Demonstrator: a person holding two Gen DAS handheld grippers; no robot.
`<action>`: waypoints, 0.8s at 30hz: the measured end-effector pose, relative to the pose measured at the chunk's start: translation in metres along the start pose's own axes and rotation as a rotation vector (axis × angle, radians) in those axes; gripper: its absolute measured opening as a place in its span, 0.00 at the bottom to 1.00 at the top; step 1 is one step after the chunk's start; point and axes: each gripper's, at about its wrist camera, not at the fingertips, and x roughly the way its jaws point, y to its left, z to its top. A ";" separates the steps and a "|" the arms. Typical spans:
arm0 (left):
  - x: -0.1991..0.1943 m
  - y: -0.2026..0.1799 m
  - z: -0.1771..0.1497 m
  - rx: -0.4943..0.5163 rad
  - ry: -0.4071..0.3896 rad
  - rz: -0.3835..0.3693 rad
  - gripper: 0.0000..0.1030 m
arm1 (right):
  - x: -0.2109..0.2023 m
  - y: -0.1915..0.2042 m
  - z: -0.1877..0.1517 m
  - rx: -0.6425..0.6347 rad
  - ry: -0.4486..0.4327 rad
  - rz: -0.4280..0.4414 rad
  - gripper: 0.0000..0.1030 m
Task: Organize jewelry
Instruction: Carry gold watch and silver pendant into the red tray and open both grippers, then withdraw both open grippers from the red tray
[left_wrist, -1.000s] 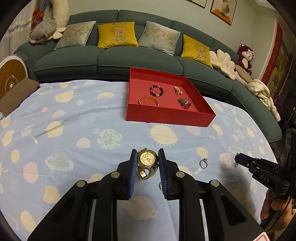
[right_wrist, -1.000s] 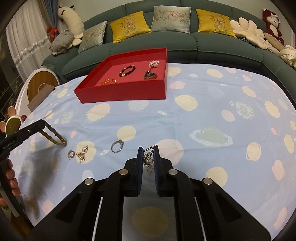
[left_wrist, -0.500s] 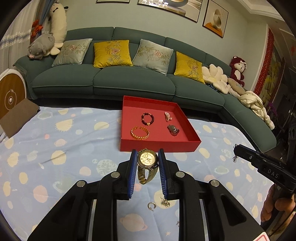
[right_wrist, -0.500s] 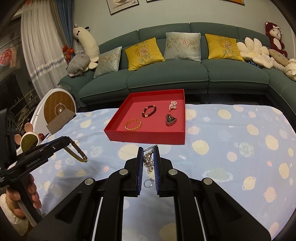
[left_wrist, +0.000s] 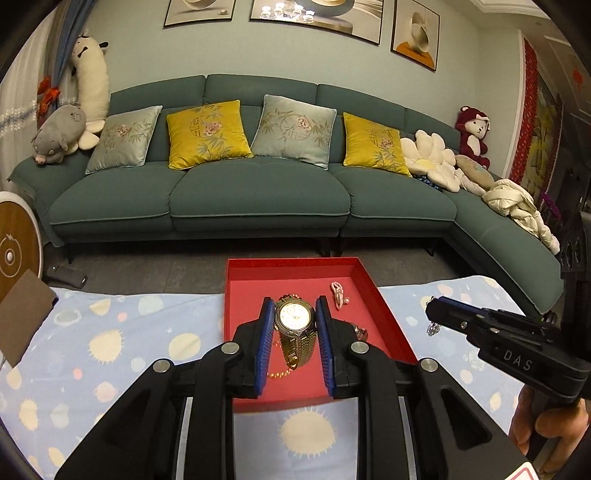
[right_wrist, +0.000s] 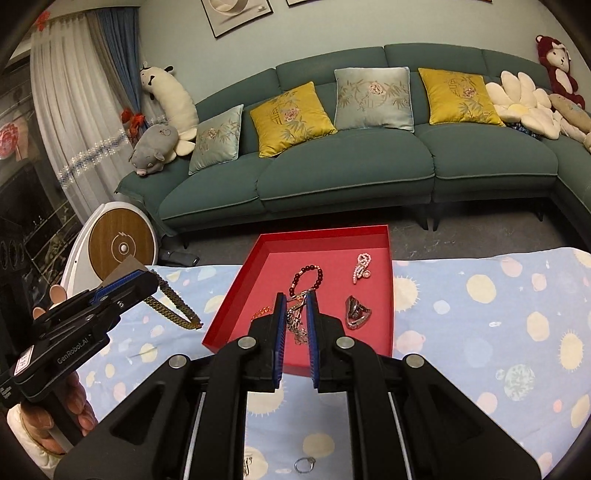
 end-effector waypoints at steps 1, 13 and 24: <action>0.010 0.000 0.003 -0.001 0.008 0.003 0.19 | 0.010 -0.003 0.004 0.011 0.008 0.004 0.10; 0.134 0.012 0.008 -0.014 0.125 0.076 0.19 | 0.133 -0.023 0.009 0.049 0.141 -0.017 0.10; 0.122 0.044 0.015 -0.110 0.067 0.108 0.32 | 0.137 -0.028 0.008 0.082 0.077 -0.022 0.24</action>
